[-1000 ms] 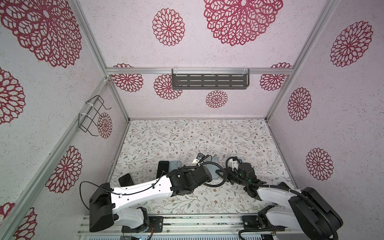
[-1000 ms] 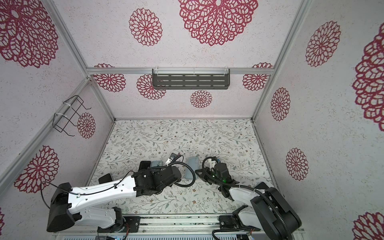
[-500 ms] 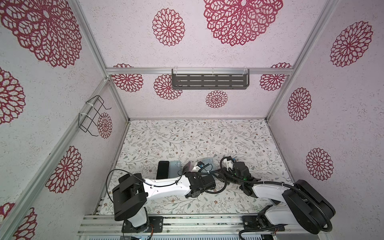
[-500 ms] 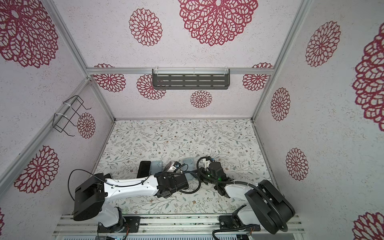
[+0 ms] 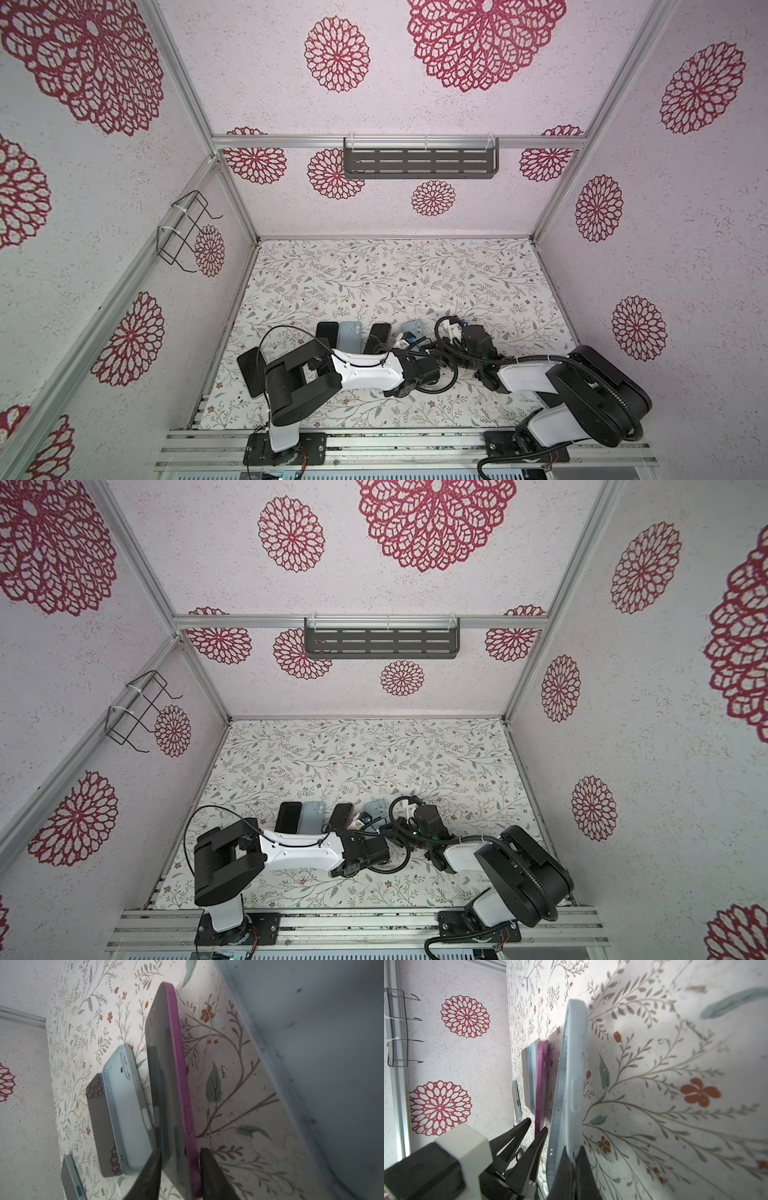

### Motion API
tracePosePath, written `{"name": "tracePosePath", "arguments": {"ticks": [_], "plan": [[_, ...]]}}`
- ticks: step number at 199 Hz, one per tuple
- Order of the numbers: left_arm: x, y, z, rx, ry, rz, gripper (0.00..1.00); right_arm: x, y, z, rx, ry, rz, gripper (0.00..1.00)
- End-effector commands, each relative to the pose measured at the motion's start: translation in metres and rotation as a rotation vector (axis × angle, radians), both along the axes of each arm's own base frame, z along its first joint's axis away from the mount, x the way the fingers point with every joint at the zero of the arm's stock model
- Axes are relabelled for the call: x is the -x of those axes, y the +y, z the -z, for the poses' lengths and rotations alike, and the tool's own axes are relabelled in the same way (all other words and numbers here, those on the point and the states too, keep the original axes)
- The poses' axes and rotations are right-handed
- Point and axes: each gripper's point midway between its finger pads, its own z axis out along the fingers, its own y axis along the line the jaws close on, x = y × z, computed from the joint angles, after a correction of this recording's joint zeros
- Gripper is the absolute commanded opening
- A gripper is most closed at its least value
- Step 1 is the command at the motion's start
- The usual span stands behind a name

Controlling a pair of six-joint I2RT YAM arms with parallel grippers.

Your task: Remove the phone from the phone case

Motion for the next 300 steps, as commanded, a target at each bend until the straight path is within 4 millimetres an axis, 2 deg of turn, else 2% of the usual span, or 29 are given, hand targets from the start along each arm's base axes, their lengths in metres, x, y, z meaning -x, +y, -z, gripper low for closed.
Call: {"name": "tracePosePath", "arguments": {"ticks": [1,28,56,79,104,137,167,190,216,237,269,287,300], "plan": [[-0.004,-0.011,-0.009,0.059,-0.038,-0.023,0.49,-0.007,0.009,-0.014,-0.040,-0.051,-0.015,0.00],[-0.006,-0.010,-0.034,0.159,-0.082,-0.069,0.74,-0.007,0.012,-0.009,-0.026,-0.047,-0.007,0.00],[-0.008,0.004,-0.059,0.279,-0.108,-0.139,0.88,-0.006,0.018,-0.001,-0.003,-0.039,0.005,0.00],[-0.008,0.033,-0.080,0.370,-0.141,-0.227,0.93,-0.006,0.023,0.007,0.023,-0.029,0.021,0.00],[-0.010,0.069,-0.105,0.499,-0.184,-0.324,1.00,-0.004,0.039,0.011,0.040,-0.029,0.009,0.00],[-0.012,0.106,-0.143,0.650,-0.270,-0.389,0.97,-0.005,0.064,0.019,0.068,-0.028,-0.017,0.00],[-0.009,0.132,-0.162,0.734,-0.310,-0.429,0.97,-0.011,0.079,0.024,0.089,-0.036,-0.019,0.00],[-0.004,0.142,-0.170,0.763,-0.327,-0.436,0.97,-0.012,0.091,0.026,0.093,-0.040,-0.032,0.00],[-0.003,0.143,-0.173,0.781,-0.321,-0.435,0.97,-0.008,0.109,0.027,0.080,-0.033,-0.062,0.00],[-0.003,0.142,-0.175,0.792,-0.317,-0.436,0.97,-0.008,0.111,0.026,0.072,-0.032,-0.053,0.00],[-0.005,0.133,-0.176,0.838,-0.303,-0.425,0.97,-0.005,0.096,0.023,0.157,-0.051,-0.043,0.50],[-0.006,0.127,-0.175,0.863,-0.286,-0.416,0.97,-0.004,0.081,0.018,0.260,-0.078,-0.044,0.73],[-0.008,0.120,-0.174,0.884,-0.277,-0.409,0.97,-0.004,0.066,0.012,0.328,-0.096,-0.035,0.85]]}}
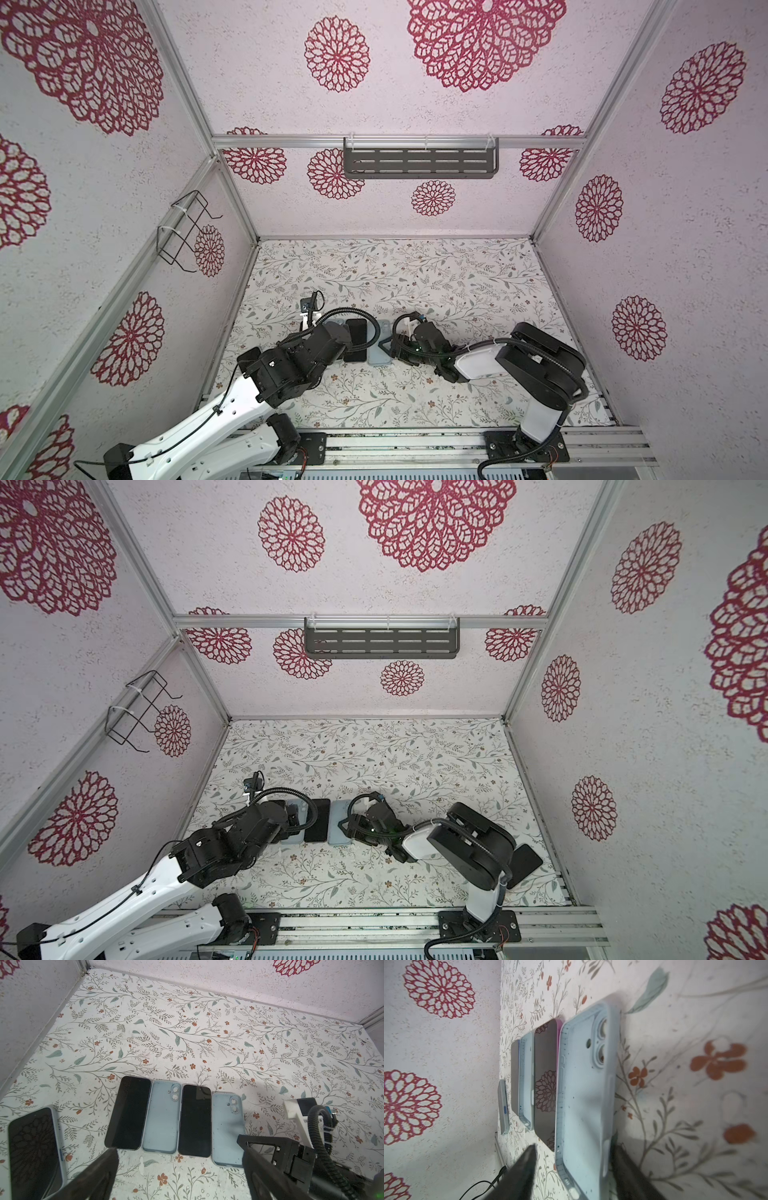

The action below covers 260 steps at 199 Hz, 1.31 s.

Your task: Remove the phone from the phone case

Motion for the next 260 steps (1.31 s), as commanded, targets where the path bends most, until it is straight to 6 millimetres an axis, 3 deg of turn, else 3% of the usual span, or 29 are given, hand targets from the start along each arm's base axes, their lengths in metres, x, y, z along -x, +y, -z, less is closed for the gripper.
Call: {"name": "tracePosePath", "arguments": {"ticks": [1,18,37,63,88,117,151,200,220,260], "plan": [[-0.005,-0.010,0.001,0.040,-0.001,0.021,0.97,0.004,-0.036,0.008,0.210,-0.018,0.026,0.86],[-0.009,-0.019,0.000,0.070,-0.008,0.036,0.97,0.008,-0.063,-0.003,0.315,-0.046,0.043,0.93],[-0.014,-0.032,-0.004,0.106,-0.021,0.073,0.97,0.007,-0.108,-0.033,0.475,-0.128,0.110,0.99],[-0.026,-0.064,-0.009,0.187,-0.040,0.177,0.97,0.007,-0.217,-0.065,0.761,-0.136,0.346,0.99],[-0.038,-0.099,-0.012,0.255,-0.062,0.277,0.97,0.018,-0.322,-0.065,0.891,0.016,0.607,0.99],[-0.049,-0.126,-0.012,0.259,-0.036,0.346,0.97,0.031,-0.392,-0.062,0.908,0.129,0.836,0.99],[-0.053,-0.148,-0.013,0.279,-0.020,0.413,0.97,0.040,-0.435,-0.052,0.805,0.242,1.043,0.99],[-0.051,-0.148,-0.013,0.295,-0.021,0.418,0.97,0.062,-0.481,-0.027,0.711,0.384,1.264,0.99],[-0.050,-0.145,-0.014,0.303,-0.028,0.408,0.97,0.064,-0.487,-0.011,0.621,0.431,1.288,0.99],[-0.051,-0.143,-0.013,0.306,-0.025,0.400,0.97,0.074,-0.495,0.009,0.625,0.500,1.287,0.99]]}}
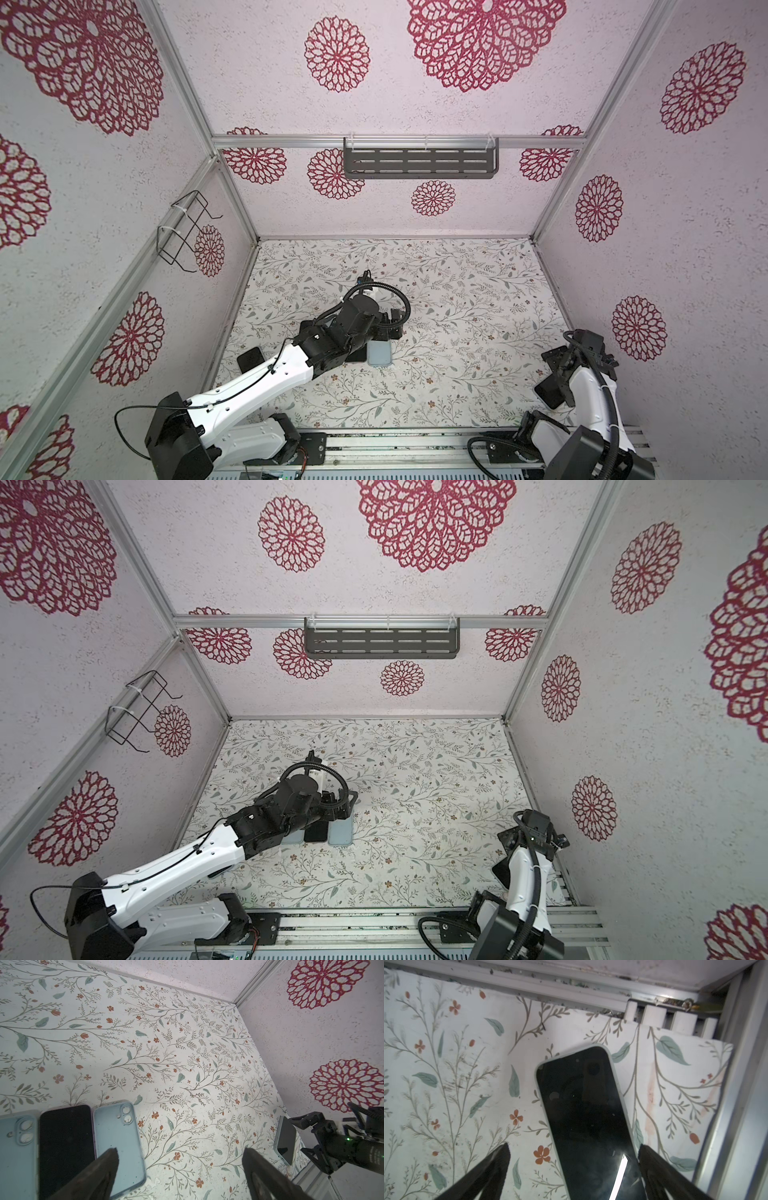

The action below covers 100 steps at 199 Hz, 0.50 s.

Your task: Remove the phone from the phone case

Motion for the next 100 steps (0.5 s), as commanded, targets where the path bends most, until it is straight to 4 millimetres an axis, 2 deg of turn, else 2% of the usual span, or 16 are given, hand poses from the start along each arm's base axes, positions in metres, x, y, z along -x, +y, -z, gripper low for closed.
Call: {"name": "tracePosePath", "arguments": {"ticks": [1,25,100], "plan": [[-0.005,0.004,-0.006,0.025,-0.020,-0.013,0.97,-0.005,-0.004,0.003,-0.009,-0.025,-0.023,0.99],[-0.007,0.004,-0.006,0.029,-0.020,-0.024,0.97,-0.001,-0.001,0.016,-0.043,-0.007,-0.023,0.99],[-0.013,0.000,-0.002,0.033,-0.009,-0.034,0.97,0.001,0.005,0.039,-0.123,0.090,-0.058,0.99]]}}
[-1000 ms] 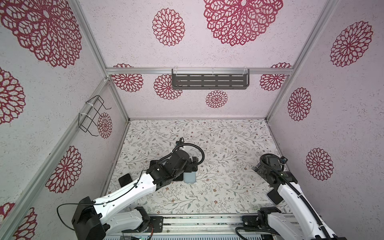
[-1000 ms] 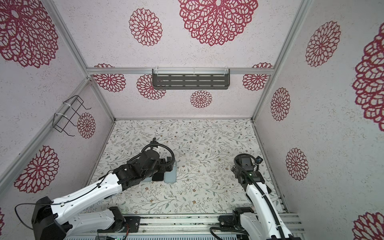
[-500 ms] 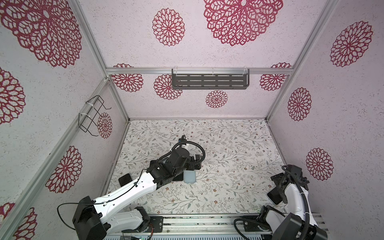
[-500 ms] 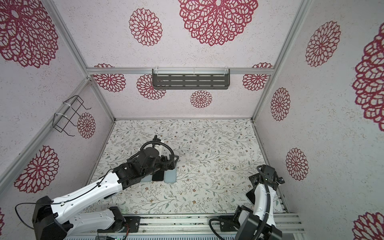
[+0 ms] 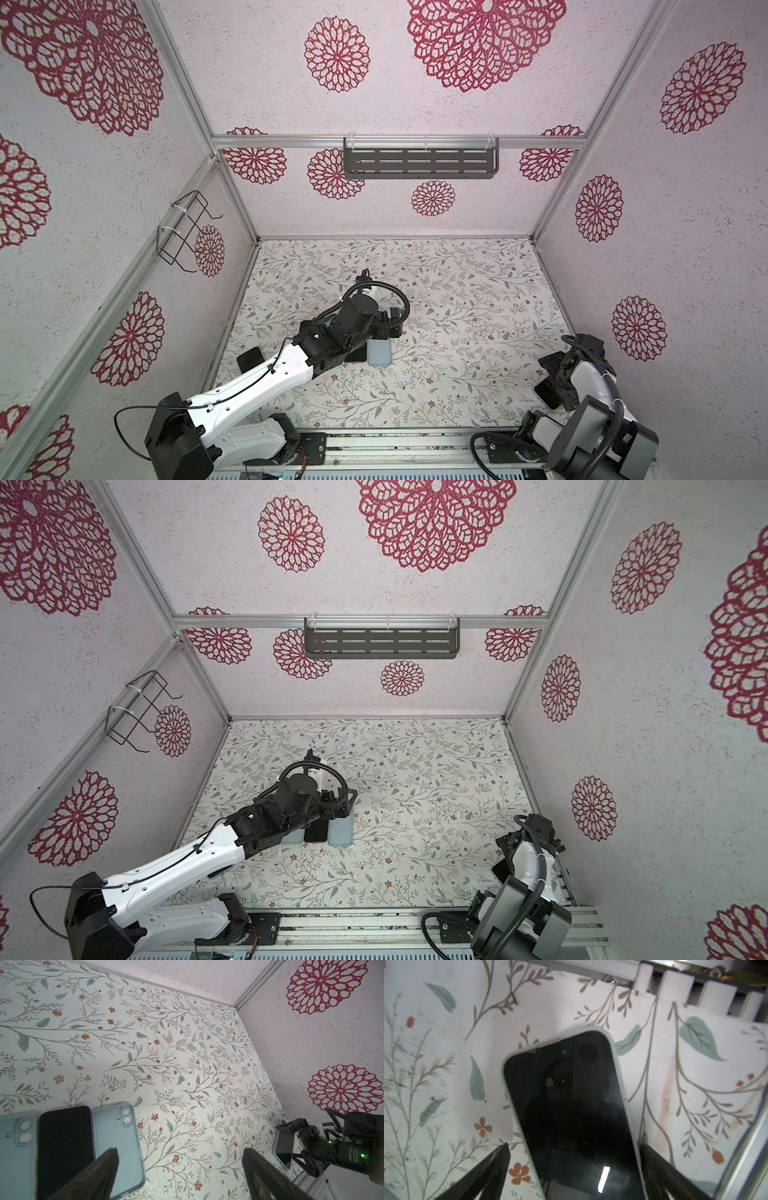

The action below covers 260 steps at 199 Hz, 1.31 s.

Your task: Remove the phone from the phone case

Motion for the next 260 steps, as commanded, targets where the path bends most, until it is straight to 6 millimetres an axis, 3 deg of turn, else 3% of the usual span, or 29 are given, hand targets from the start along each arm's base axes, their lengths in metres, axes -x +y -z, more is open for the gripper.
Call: {"name": "tracePosePath", "arguments": {"ticks": [1,68,101,148,187,219,260], "plan": [[-0.010,-0.001,-0.004,0.026,-0.017,-0.019,0.97,-0.002,0.009,0.011,-0.059,0.014,-0.037,0.99],[-0.010,0.006,0.004,0.032,-0.003,-0.032,0.97,-0.026,0.044,0.019,-0.073,0.093,-0.267,0.95],[-0.009,0.014,0.006,0.039,-0.004,-0.050,0.97,-0.034,0.070,0.024,-0.075,0.145,-0.399,0.86],[-0.009,0.024,0.011,0.047,0.005,-0.084,0.97,-0.053,0.128,0.028,-0.104,0.155,-0.642,0.76],[-0.010,0.020,0.014,0.068,0.018,-0.086,0.97,-0.061,0.155,0.022,-0.040,0.182,-0.785,0.73],[-0.012,0.017,0.018,0.086,0.033,-0.094,0.97,-0.061,0.168,0.020,-0.010,0.185,-0.856,0.60],[-0.016,-0.008,0.025,0.214,0.073,-0.048,0.97,-0.070,0.188,0.000,-0.005,0.070,-0.969,0.51]]}}
